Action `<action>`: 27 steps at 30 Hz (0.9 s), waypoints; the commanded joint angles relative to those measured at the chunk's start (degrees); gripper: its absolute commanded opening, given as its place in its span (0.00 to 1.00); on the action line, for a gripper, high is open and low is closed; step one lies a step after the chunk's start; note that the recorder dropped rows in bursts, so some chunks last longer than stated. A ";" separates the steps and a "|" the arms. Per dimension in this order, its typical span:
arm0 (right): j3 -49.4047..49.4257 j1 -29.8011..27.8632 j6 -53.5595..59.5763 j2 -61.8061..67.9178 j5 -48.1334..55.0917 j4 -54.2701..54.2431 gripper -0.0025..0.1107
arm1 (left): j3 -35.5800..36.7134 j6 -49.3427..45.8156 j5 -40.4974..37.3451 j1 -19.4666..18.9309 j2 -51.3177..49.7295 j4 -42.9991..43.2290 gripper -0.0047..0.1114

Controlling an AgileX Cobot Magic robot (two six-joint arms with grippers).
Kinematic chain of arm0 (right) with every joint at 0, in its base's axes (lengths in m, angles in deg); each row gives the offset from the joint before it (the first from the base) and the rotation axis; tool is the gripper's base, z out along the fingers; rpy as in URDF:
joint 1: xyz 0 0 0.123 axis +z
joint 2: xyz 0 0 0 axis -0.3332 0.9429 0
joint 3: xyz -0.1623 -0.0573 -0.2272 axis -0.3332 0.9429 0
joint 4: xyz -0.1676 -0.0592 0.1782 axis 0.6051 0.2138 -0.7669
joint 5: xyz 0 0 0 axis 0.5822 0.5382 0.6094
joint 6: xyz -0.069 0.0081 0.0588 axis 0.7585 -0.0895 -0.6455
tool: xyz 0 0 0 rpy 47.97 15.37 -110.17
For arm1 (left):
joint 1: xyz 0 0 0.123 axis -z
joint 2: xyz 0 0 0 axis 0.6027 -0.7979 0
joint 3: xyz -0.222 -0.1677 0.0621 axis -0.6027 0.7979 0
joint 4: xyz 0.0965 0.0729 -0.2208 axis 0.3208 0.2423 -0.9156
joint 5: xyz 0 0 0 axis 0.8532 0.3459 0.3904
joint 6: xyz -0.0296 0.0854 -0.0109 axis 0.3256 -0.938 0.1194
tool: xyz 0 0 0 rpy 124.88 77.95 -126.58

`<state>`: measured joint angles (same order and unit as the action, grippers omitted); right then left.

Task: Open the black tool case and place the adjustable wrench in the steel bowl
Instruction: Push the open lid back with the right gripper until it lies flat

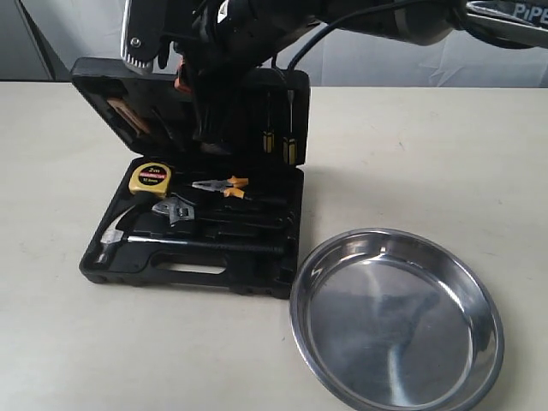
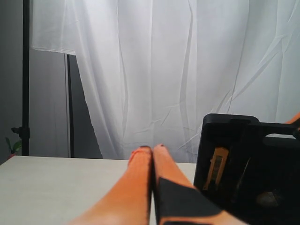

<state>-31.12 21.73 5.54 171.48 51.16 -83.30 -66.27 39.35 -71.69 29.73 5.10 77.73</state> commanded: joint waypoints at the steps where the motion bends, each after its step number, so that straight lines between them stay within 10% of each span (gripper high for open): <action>1: -0.33 0.15 0.68 -2.01 -7.33 3.86 0.02 | -0.22 0.11 0.31 0.09 -0.29 0.14 0.04; 27: -0.33 0.15 -0.05 0.22 -9.78 12.93 0.02 | -0.22 0.11 0.31 0.09 -0.29 0.14 0.04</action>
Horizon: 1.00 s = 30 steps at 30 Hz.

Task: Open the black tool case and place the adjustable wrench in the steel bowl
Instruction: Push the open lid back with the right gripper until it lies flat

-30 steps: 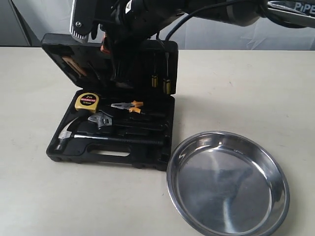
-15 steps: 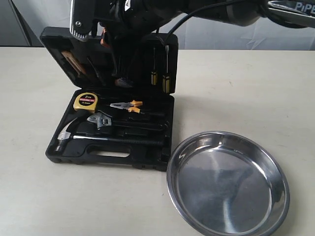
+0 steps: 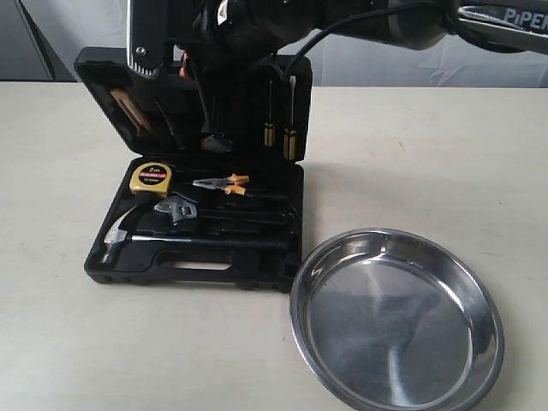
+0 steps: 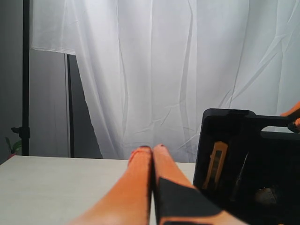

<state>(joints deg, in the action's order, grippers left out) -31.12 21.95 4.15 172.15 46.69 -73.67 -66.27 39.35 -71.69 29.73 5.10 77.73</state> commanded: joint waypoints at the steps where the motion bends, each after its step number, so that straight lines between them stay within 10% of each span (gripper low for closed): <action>1: -0.33 -0.07 1.33 -0.33 -5.31 3.87 0.02 | -0.22 0.11 0.31 0.09 -0.29 0.14 0.04; 19: -0.33 -0.07 -3.19 0.02 -6.35 8.08 0.02 | -0.22 0.11 0.31 0.09 -0.29 0.14 0.04; 26: -0.33 -0.07 -3.30 0.15 -6.35 9.80 0.37 | -0.22 0.11 0.31 0.09 -0.29 0.14 0.04; 30: -0.33 -0.30 -3.75 1.95 -7.76 13.65 0.38 | -0.22 0.11 0.31 0.09 -0.29 0.14 0.04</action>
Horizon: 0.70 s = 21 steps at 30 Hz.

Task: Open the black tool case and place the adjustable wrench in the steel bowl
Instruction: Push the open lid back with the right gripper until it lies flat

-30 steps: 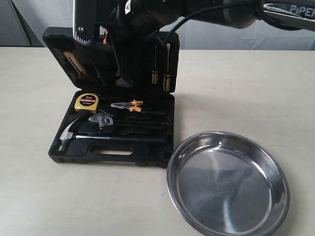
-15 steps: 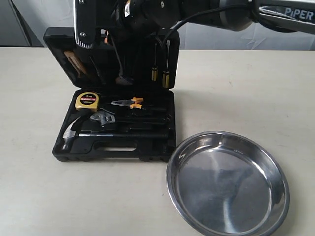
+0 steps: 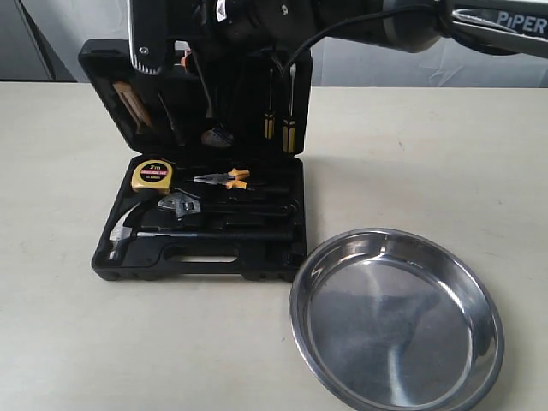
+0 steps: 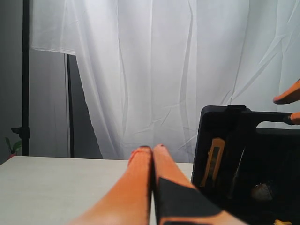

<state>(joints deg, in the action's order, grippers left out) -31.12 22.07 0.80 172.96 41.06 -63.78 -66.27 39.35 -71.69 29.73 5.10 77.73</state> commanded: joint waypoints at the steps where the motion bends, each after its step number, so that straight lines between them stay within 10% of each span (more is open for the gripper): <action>1: -0.33 -0.90 -0.39 2.50 -3.01 5.57 0.38 | -0.22 0.11 0.31 0.09 -0.29 0.14 0.04; 21: -0.33 -1.57 -3.12 5.95 -11.51 7.38 0.38 | -0.22 0.11 0.31 0.09 -0.29 0.14 0.04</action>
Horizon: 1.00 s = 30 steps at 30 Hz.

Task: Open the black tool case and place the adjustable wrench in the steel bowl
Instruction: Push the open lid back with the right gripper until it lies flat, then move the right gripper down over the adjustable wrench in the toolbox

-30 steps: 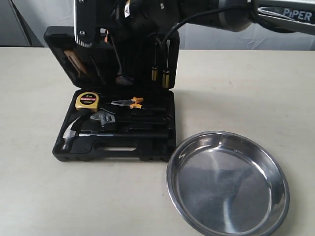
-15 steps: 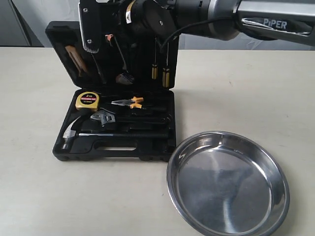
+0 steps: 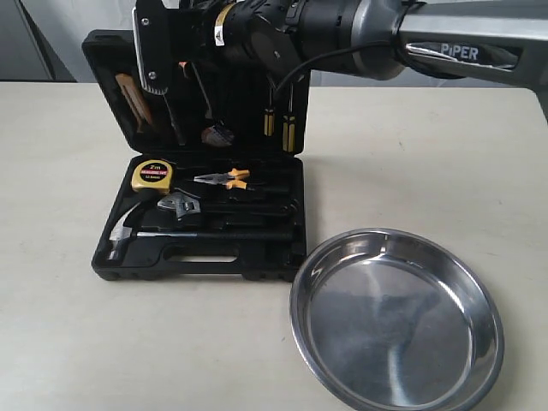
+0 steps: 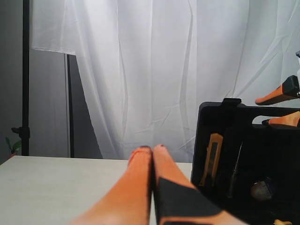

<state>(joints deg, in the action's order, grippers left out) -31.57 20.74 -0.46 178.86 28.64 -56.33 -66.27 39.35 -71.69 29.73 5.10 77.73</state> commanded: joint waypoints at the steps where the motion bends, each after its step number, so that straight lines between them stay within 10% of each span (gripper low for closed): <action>1: 0.12 -0.24 -3.47 -0.16 1.48 -0.07 0.38 | -0.22 0.11 0.31 0.09 -0.29 0.14 0.04; 18: -6.89 -0.24 -41.45 -0.71 15.08 24.56 0.38 | -0.22 0.11 0.31 0.09 -0.29 0.14 0.04; 30: -8.44 -3.12 -46.40 5.83 20.84 26.33 0.31 | -0.22 0.11 0.31 0.09 -0.29 0.14 0.04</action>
<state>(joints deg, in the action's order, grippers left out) -39.82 17.88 -43.85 185.16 47.52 -29.88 -66.27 39.35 -71.69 29.73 5.10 77.73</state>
